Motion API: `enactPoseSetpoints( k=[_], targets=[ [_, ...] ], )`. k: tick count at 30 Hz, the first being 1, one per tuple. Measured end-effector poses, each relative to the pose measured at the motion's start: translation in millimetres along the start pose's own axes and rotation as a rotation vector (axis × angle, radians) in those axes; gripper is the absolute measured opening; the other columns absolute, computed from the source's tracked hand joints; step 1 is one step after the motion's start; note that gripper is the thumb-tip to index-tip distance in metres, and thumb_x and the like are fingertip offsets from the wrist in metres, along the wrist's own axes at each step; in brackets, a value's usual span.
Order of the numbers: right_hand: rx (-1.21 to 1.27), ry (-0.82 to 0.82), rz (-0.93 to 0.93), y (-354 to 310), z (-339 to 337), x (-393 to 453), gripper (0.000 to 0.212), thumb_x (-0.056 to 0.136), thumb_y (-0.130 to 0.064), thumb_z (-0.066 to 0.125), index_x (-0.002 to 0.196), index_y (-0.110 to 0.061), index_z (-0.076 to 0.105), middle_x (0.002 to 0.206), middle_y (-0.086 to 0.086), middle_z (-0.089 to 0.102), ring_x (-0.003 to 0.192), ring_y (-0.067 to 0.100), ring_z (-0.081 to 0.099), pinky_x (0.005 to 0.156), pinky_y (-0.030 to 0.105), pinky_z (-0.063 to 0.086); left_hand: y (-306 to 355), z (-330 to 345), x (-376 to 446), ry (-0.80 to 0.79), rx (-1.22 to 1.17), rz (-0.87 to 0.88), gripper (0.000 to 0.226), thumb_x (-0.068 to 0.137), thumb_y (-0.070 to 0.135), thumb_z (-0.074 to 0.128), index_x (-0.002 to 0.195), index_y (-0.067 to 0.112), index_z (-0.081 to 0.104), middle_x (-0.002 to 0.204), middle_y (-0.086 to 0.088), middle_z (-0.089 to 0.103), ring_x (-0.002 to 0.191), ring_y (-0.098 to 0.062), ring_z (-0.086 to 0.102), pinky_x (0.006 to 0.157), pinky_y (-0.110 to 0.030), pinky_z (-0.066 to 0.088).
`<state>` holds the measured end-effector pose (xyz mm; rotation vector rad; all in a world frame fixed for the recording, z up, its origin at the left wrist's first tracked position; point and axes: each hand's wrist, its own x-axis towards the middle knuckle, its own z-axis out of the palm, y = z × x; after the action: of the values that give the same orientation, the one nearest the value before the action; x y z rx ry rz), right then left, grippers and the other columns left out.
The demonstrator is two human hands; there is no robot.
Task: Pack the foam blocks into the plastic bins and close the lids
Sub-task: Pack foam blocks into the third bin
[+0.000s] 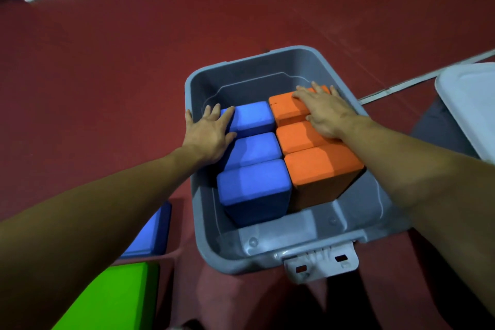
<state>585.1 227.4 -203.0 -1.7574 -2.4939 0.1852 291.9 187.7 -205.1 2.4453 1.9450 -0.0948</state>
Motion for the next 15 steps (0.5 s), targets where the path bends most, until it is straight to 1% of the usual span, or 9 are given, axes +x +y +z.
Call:
enactPoseSetpoints(
  k=[3, 8, 10, 13, 15],
  targets=[
    [-0.001, -0.026, 0.010, -2, 5, 0, 0.063, 0.090, -0.005, 0.047, 0.148, -0.023, 0.029, 0.163, -0.001, 0.019, 0.150, 0.030, 0.010, 0.119, 0.057, 0.008, 2, 0, 0, -0.054, 0.039, -0.006, 0.066, 0.100, 0.052, 0.035, 0.155, 0.029, 0.009, 0.164, -0.008, 0.012, 0.150, -0.029, 0.014, 0.110, -0.071, 0.002],
    [0.048, -0.065, 0.012, -2, 9, -3, 0.051, 0.096, -0.021, 0.046, 0.145, -0.024, 0.033, 0.163, -0.001, 0.017, 0.150, 0.030, 0.009, 0.118, 0.059, 0.009, 7, 1, -1, -0.125, 0.161, -0.017, 0.064, 0.101, 0.053, 0.025, 0.155, 0.028, 0.004, 0.164, -0.008, 0.006, 0.149, -0.031, 0.017, 0.111, -0.072, 0.002],
    [0.062, -0.072, 0.020, -5, 10, -4, 0.048, 0.097, -0.031, 0.046, 0.144, -0.024, 0.036, 0.163, 0.000, 0.017, 0.150, 0.030, 0.008, 0.118, 0.060, 0.008, 9, 1, -1, -0.161, 0.203, -0.026, 0.064, 0.100, 0.055, 0.019, 0.156, 0.027, 0.003, 0.164, -0.008, 0.006, 0.148, -0.032, 0.018, 0.110, -0.072, 0.000],
    [0.052, -0.084, 0.042, -12, 14, -6, 0.051, 0.099, -0.050, 0.040, 0.143, -0.025, 0.039, 0.163, -0.001, 0.016, 0.150, 0.030, 0.007, 0.117, 0.061, 0.008, 11, 2, 0, -0.195, 0.267, -0.032, 0.074, 0.093, 0.068, 0.008, 0.155, 0.027, 0.005, 0.164, -0.010, 0.010, 0.146, -0.030, 0.024, 0.108, -0.074, -0.002],
    [0.048, -0.092, 0.073, -16, 18, -7, 0.052, 0.099, -0.054, 0.037, 0.143, -0.025, 0.038, 0.164, -0.002, 0.014, 0.151, 0.030, 0.004, 0.117, 0.062, 0.007, 13, 2, 1, -0.213, 0.298, -0.042, 0.082, 0.088, 0.075, 0.003, 0.155, 0.028, 0.004, 0.164, -0.011, 0.010, 0.144, -0.031, 0.029, 0.107, -0.074, -0.002]
  ],
)
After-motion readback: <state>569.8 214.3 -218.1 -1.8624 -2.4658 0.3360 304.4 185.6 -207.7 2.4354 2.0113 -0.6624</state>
